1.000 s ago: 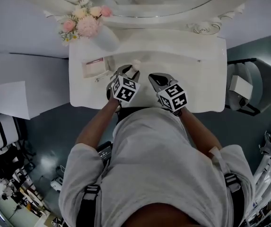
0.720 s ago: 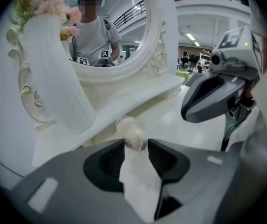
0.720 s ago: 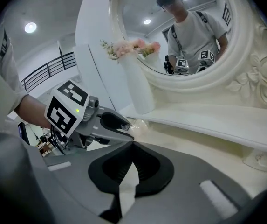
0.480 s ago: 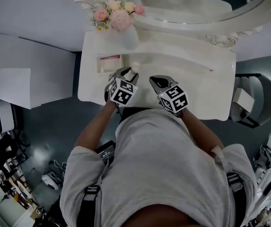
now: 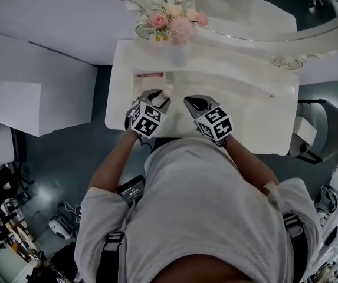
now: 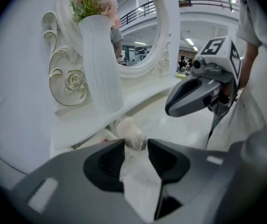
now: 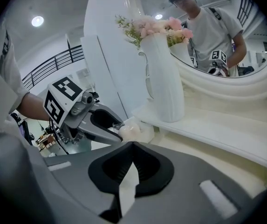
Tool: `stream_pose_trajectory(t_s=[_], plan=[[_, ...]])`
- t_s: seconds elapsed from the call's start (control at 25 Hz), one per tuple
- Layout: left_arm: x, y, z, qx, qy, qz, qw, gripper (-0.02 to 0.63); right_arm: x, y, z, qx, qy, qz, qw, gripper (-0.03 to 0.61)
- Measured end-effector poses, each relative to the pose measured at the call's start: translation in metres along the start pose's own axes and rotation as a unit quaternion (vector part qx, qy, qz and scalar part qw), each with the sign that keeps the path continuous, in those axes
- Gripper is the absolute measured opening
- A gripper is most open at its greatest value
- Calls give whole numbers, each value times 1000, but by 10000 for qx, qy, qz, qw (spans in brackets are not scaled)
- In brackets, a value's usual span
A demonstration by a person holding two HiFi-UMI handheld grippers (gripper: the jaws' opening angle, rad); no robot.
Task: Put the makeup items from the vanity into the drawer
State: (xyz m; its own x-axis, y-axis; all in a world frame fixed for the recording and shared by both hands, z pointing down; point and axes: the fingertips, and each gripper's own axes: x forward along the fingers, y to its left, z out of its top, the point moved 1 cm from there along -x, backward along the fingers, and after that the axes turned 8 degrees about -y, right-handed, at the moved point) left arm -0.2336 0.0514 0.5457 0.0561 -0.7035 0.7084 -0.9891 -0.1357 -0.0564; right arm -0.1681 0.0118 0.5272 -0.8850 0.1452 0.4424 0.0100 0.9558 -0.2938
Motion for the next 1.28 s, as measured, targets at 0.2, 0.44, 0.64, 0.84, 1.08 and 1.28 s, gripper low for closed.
stream_pose_trajectory(t_s=[0.2,0.44,0.64,0.84,1.08,1.28], plan=[[-15,23,-7,165,66,-534,9984,155,16,0,1,122,25,-226,9997,-1],[-19,52,-21,336,273,-1145,9925,155,35,3,-6,483,90,-666,9966,0],[-11,61,-24,373,438,-1828,9815,155,46,8,-2,754,-8,-1087,9912,-2],[0,73,-31,733,756,-2267,9683,155,46,6,1,1076,-157,-1595,9812,0],[12,76,-39,1414,1053,-2641,9482,156,35,8,-8,1277,-107,-1995,9715,-2],[14,74,-46,1902,1164,-2783,9343,156,29,13,-11,1358,-155,-2213,9656,0]])
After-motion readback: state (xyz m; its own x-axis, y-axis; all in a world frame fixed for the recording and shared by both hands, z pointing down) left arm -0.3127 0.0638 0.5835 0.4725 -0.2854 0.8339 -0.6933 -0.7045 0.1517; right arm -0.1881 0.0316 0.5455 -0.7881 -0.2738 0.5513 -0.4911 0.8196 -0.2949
